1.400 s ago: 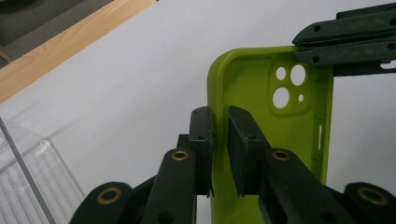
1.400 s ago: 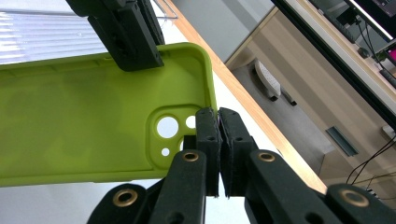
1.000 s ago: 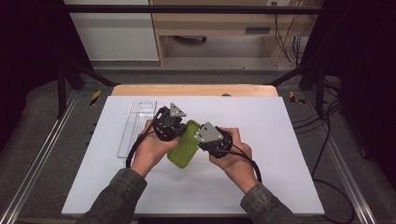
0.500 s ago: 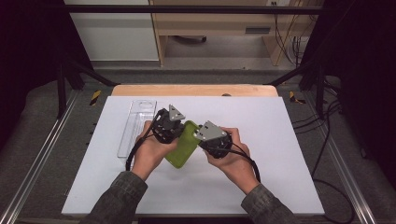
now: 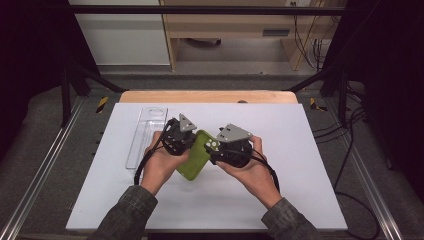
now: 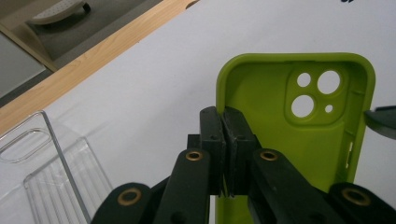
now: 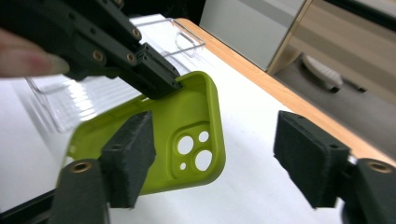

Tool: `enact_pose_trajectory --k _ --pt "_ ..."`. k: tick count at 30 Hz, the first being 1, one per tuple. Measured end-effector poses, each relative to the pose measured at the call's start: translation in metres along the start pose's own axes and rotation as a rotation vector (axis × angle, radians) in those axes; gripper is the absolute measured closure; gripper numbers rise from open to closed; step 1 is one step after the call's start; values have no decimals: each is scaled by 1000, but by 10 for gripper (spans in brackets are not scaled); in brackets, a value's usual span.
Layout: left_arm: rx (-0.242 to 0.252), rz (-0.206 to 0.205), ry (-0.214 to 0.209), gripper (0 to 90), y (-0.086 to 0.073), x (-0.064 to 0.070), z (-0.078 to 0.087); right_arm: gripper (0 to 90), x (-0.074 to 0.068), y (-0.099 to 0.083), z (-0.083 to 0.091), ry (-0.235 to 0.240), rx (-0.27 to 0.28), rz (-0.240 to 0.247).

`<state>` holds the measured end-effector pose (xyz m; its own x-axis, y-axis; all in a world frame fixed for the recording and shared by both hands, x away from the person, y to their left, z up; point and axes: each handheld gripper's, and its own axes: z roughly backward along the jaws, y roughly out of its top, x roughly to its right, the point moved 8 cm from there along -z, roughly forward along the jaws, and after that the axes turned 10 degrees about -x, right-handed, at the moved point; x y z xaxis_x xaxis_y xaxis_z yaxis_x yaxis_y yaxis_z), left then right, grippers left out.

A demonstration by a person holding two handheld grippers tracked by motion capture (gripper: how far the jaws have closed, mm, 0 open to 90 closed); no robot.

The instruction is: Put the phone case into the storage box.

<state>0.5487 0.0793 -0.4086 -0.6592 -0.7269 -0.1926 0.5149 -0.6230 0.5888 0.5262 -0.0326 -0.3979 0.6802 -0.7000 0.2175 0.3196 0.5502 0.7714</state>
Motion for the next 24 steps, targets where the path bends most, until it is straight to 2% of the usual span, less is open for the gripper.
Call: enact_pose_trajectory --k 2,4,11,16,20,24 --pt "7 -5 10 872 0 -1 1 248 1 1 2 29 14 -38" --pt "17 -18 31 872 1 -3 2 227 3 1 3 42 25 -52" --pt "43 -17 60 872 0 -2 3 111 15 2 12 41 83 -106" --pt "63 -12 64 872 -1 -3 4 67 28 0 17 27 112 -122" --pt "96 2 60 873 -3 -3 5 73 37 -1 21 9 140 -122" --pt "125 12 61 873 -4 -1 4 72 42 -4 23 13 143 -125"
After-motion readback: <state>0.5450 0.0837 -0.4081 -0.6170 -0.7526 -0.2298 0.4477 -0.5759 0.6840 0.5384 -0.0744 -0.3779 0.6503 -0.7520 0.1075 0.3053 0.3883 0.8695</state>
